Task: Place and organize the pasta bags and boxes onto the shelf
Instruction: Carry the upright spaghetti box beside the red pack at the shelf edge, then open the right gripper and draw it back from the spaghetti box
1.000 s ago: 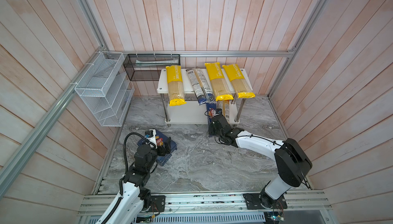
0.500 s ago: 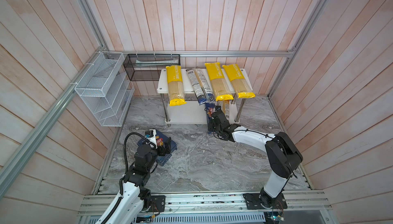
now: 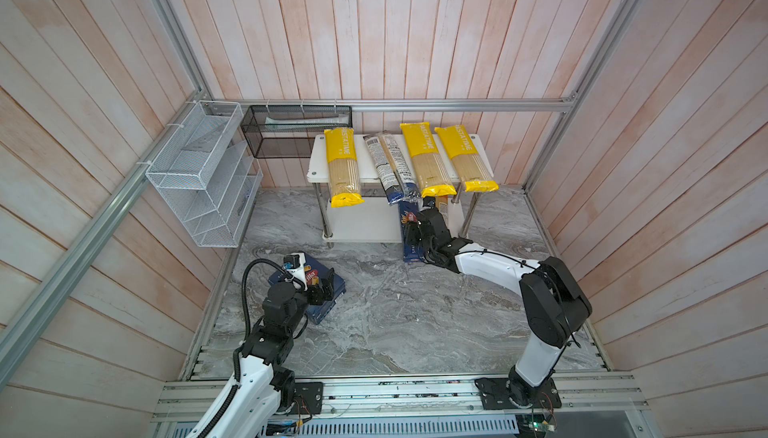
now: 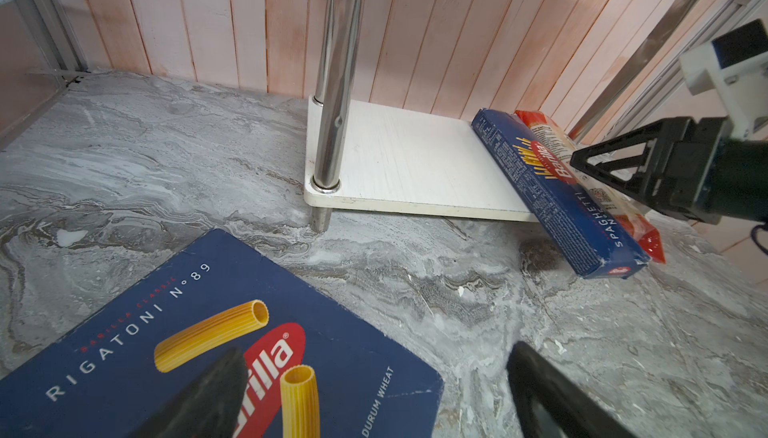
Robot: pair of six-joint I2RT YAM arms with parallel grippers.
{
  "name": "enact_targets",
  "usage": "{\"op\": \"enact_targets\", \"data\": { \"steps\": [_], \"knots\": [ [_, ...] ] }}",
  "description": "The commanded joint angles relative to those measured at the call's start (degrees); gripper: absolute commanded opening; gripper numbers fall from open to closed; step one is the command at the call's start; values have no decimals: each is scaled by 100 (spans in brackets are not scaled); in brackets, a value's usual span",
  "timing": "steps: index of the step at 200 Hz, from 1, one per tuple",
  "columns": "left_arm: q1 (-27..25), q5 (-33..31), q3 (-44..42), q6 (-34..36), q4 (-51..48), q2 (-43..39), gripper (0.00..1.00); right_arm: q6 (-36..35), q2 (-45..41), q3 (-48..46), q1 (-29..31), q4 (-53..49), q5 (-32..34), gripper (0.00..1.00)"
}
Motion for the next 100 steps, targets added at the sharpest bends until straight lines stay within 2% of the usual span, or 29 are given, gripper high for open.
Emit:
{"op": "enact_targets", "data": {
  "steps": [1,45,58,65,82,100],
  "knots": [
    [28,21,-15,45,78,-62,100,-3,-297,-103,-7,-25,-160,62],
    [20,-141,-8,-27,-16,-136,100,32,-1189,-1030,229,102,-413,63],
    [23,-380,34,-198,-197,-246,100,-59,-1493,-1253,401,62,-446,63],
    [18,-659,150,-393,-500,-309,100,-149,-1655,-1340,511,19,-461,63],
    [29,-1921,808,-1435,-1929,-331,100,-349,-2071,-1587,814,-72,-499,63],
    [30,-1838,1307,-1583,-2553,-362,100,-451,-2492,-1875,1077,-25,-789,63]
  ]
}}
